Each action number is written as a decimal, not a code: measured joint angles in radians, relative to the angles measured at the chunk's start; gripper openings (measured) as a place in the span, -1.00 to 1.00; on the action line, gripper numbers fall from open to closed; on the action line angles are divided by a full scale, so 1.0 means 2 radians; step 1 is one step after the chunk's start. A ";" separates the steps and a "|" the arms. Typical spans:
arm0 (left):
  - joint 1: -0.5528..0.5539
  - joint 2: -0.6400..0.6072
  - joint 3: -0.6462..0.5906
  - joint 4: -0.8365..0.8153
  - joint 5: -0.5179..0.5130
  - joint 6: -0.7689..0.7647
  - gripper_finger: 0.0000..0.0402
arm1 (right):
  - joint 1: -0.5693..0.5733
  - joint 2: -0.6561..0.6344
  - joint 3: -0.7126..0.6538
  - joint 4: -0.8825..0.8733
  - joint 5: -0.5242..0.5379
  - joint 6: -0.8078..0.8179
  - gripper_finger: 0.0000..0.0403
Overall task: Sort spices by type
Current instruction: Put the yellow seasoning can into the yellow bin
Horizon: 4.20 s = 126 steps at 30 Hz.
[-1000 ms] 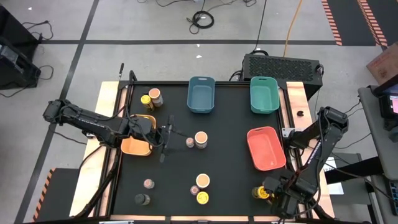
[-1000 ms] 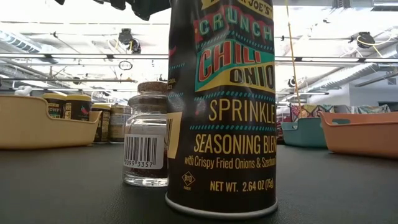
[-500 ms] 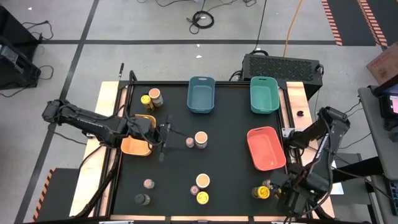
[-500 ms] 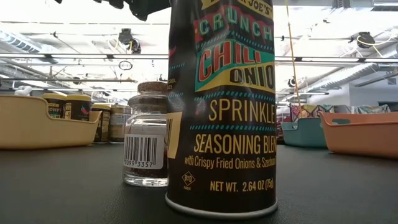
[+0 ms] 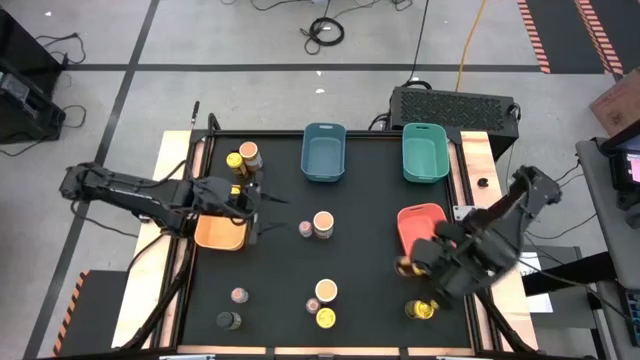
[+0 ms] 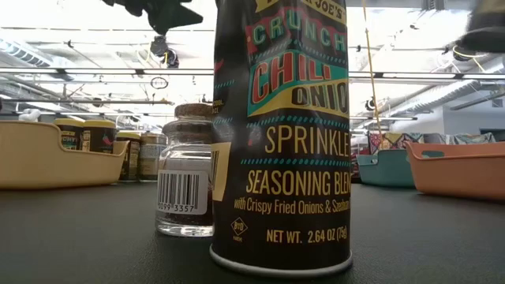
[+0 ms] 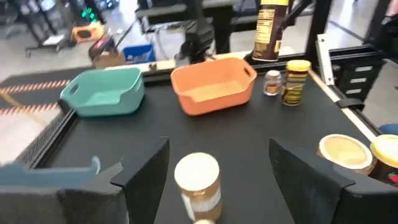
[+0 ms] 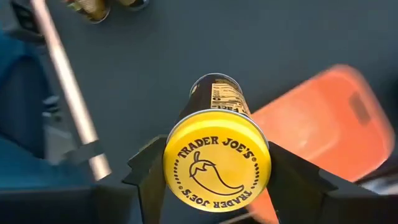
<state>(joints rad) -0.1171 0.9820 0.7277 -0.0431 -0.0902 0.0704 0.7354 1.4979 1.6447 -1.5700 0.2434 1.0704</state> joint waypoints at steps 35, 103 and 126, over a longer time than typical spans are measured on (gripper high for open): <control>0.059 -0.003 0.018 -0.142 0.021 -0.149 0.37 | -0.486 0.198 0.055 0.329 -0.228 -0.697 0.09; 0.061 0.024 -0.014 -0.019 -0.007 -0.128 0.37 | -0.498 -0.145 -0.345 0.525 -0.147 -0.518 0.43; 0.168 0.257 0.084 0.084 0.076 -0.097 0.37 | -0.440 -0.243 -0.542 0.747 -0.129 -0.533 0.43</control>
<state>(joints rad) 0.2182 1.4962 0.8950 0.1252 0.0614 -0.1238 -0.1440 1.0111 0.5613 -0.0767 -0.0150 0.0048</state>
